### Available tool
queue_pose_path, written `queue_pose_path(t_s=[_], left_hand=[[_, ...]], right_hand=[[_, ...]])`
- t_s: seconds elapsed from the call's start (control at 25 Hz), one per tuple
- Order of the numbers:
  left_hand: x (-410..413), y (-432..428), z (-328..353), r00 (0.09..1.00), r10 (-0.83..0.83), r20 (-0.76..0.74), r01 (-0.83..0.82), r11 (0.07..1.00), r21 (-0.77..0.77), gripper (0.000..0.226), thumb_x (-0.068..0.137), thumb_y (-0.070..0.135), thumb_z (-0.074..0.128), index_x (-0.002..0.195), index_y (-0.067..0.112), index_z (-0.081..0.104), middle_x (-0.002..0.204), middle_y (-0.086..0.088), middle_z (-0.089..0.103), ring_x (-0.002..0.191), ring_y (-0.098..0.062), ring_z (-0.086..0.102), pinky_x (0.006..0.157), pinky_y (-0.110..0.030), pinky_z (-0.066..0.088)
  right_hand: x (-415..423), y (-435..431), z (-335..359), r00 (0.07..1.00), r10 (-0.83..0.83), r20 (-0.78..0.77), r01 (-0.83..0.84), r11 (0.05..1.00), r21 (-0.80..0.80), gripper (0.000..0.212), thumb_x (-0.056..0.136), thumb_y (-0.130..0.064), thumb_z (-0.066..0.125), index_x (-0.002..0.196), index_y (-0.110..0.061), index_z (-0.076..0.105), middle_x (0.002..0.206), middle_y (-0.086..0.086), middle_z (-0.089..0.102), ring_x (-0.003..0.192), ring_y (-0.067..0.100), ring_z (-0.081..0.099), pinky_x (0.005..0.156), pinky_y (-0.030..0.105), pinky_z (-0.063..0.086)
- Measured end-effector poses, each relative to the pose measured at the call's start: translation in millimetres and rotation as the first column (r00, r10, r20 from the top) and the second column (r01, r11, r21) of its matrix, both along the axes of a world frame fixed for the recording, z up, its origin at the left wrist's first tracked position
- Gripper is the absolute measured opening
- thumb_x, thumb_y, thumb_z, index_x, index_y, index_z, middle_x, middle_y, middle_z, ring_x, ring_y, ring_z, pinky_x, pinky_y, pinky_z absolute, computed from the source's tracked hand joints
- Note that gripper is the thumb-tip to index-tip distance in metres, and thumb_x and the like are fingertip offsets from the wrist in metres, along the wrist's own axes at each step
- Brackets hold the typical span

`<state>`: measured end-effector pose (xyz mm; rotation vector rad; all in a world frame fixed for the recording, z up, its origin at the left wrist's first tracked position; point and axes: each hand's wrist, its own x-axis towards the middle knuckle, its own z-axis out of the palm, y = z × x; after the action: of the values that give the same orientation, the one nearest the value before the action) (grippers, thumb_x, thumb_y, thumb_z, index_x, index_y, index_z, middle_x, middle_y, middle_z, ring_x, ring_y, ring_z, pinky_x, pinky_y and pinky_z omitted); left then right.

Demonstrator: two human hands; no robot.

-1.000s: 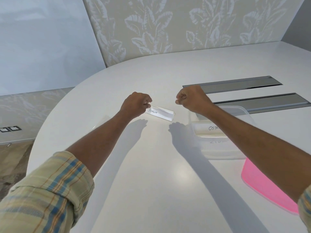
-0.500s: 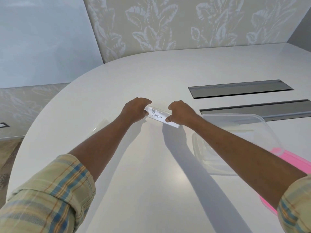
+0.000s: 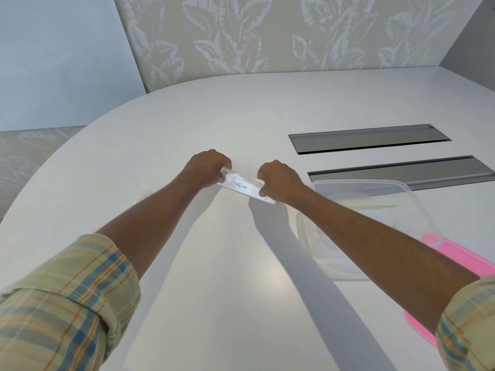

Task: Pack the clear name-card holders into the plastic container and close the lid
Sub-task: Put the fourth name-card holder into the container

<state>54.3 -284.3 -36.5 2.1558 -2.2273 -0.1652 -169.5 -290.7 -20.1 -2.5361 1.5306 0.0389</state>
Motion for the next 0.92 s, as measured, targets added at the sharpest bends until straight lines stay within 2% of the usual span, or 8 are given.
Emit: queue_pose_path(t_s=[0.04,0.16,0.32,0.44,0.56,0.72,0.92], left_hand=[[-0.2,0.7,1.1,1.0,0.003,-0.01,-0.003,1.0,0.0,0.045,0.086,0.01,0.075,0.128,0.026,0.072,0.122,-0.006,0.07,0.117,-0.029,0.065,0.081,-0.03,0.04],[0.5,8.0,7.6,1.0,-0.007,-0.026,0.007,1.0,0.017,0.039,0.081,0.008,0.076,0.118,0.022,0.075,0.114,-0.005,0.073,0.108,-0.029,0.066,0.077,-0.03,0.04],[1.6,24.5,21.7,1.0,-0.028,-0.01,0.028,0.999,0.024,0.034,0.08,0.002,0.07,0.105,0.022,0.078,0.1,0.004,0.079,0.102,-0.025,0.069,0.077,-0.033,0.051],[-0.1,39.6,38.4,0.999,-0.035,0.002,0.035,0.999,0.003,0.038,0.079,-0.002,0.065,0.105,0.022,0.079,0.093,0.008,0.081,0.102,-0.021,0.07,0.08,-0.034,0.055],[-3.6,53.6,57.8,0.999,-0.045,0.02,0.045,0.999,-0.012,0.04,0.081,-0.002,0.063,0.109,0.022,0.078,0.094,0.009,0.082,0.105,-0.02,0.068,0.085,-0.036,0.056],[-13.5,73.0,87.8,0.996,-0.073,0.048,0.075,0.996,-0.044,0.038,0.083,0.001,0.065,0.112,0.022,0.078,0.099,0.009,0.082,0.108,-0.022,0.067,0.083,-0.034,0.054],[-41.3,89.9,122.3,0.993,-0.091,0.075,0.097,0.991,-0.087,0.036,0.086,0.012,0.076,0.12,0.022,0.077,0.112,0.0,0.078,0.116,-0.025,0.063,0.08,-0.032,0.047]], right_hand=[[-1.0,-0.2,-1.0,1.0,-0.001,0.007,0.001,1.0,-0.006,0.019,0.08,-0.009,0.079,0.093,-0.01,0.065,0.089,0.006,0.06,0.08,0.033,0.061,0.059,0.029,0.038],[-4.2,0.3,-0.1,0.999,0.01,0.046,-0.01,1.0,-0.011,0.028,0.08,-0.008,0.078,0.107,-0.011,0.069,0.098,0.006,0.062,0.08,0.03,0.055,0.065,0.029,0.036],[-7.2,1.1,10.1,0.998,0.034,0.059,-0.034,0.999,0.001,0.032,0.081,-0.009,0.079,0.111,-0.009,0.07,0.112,0.008,0.068,0.095,0.033,0.066,0.07,0.032,0.044],[-11.6,5.0,24.3,0.996,0.064,0.065,-0.064,0.998,0.003,0.038,0.081,-0.011,0.081,0.118,-0.011,0.07,0.117,0.009,0.068,0.102,0.033,0.067,0.08,0.038,0.055],[-19.0,9.5,41.2,0.992,0.089,0.093,-0.09,0.996,0.0,0.043,0.081,-0.012,0.081,0.123,-0.015,0.07,0.12,0.007,0.068,0.106,0.031,0.067,0.083,0.037,0.055],[-35.1,18.1,67.8,0.982,0.129,0.136,-0.126,0.992,-0.026,0.039,0.08,-0.012,0.083,0.118,-0.016,0.073,0.116,0.004,0.072,0.108,0.025,0.066,0.082,0.034,0.054],[-64.7,33.2,102.3,0.976,0.118,0.183,-0.111,0.993,-0.05,0.04,0.08,-0.011,0.085,0.118,-0.017,0.074,0.115,0.005,0.074,0.105,0.025,0.069,0.089,0.042,0.058]])
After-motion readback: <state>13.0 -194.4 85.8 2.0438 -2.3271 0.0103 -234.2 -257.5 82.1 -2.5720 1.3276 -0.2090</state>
